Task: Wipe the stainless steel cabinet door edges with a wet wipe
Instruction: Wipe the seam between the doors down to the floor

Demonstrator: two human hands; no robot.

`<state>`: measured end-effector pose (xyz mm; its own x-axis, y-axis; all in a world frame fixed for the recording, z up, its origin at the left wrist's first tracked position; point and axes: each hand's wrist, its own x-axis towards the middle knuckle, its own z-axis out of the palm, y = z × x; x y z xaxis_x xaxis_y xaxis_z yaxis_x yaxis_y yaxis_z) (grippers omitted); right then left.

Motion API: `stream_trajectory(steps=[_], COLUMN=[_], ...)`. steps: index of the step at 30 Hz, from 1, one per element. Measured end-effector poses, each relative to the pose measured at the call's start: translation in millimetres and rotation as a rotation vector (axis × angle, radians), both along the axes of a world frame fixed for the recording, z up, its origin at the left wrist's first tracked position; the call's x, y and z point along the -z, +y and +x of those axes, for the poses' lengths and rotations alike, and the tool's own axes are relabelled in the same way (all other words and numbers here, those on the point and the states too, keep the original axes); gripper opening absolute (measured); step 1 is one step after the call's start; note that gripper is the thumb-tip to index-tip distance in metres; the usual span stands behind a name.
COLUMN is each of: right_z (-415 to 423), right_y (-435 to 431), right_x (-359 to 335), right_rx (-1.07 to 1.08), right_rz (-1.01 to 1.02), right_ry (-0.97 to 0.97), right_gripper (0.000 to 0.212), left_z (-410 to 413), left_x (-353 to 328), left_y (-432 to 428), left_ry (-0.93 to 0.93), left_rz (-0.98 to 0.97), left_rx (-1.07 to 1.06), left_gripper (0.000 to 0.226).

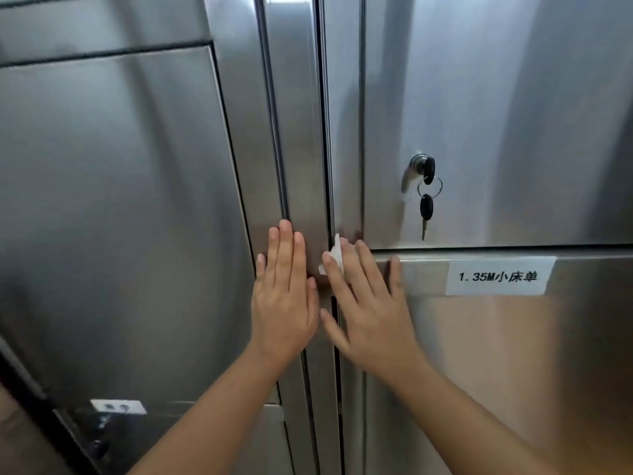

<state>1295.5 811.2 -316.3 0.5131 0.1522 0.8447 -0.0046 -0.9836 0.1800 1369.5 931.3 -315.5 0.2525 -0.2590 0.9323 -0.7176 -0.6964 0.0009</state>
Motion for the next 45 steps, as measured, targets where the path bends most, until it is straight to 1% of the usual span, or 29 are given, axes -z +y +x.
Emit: stream_trajectory(steps=[6,9,12,15,18,20,22,27,30,34,39,42,45], right_z=[5,7,7,9,10,10,12,17,17,14,14,11,11], right_y=[-2,-3,-4,-7,-7,-3,1,-2,-1,-2,-1,-1,1], right_x=[26,45,71,97,120,127,125,97,110,125,103,102,99], right_rx=[0.105,0.176,0.182,0.232,0.267,0.271,0.272,0.26,0.244,0.263,0.155,0.196,0.257], right_rz=[-0.068,-0.107,-0.081,-0.071,-0.076,-0.041,0.007,0.046,0.064,0.023,0.042,0.074,0.077], right_ry=[-0.091,-0.114,-0.119,-0.113,-0.132,-0.147,-0.146,-0.155,-0.202,-0.2,-0.303,-0.353,-0.341], right_gripper=[0.066,0.067,0.069,0.07,0.069,0.067,0.068,0.071,0.068,0.067,0.065,0.068,0.072], left_z=[10,12,13,15,20,23,25,28,27,26,26,25,24], left_x=[20,34,51,67,75,77,77,77,77,77,77,77,77], left_y=[-5,-8,-9,-11,-11,-12,-12,-13,-14,-13,-13,-13,-14], left_ry=[-0.139,-0.166,-0.167,-0.176,-0.218,-0.243,-0.264,-0.281,-0.277,-0.269,-0.274,-0.259,-0.258], left_rz=[-0.023,-0.036,-0.032,-0.023,-0.008,-0.004,-0.007,-0.027,-0.043,-0.044,-0.036,-0.035,-0.044], left_rx=[-0.009,0.003,0.004,-0.015,-0.042,-0.055,-0.065,-0.056,-0.048,-0.046,-0.061,-0.057,-0.055], left_gripper=[0.055,0.055,0.057,0.06,0.065,0.067,0.068,0.063,0.062,0.062,0.062,0.062,0.063])
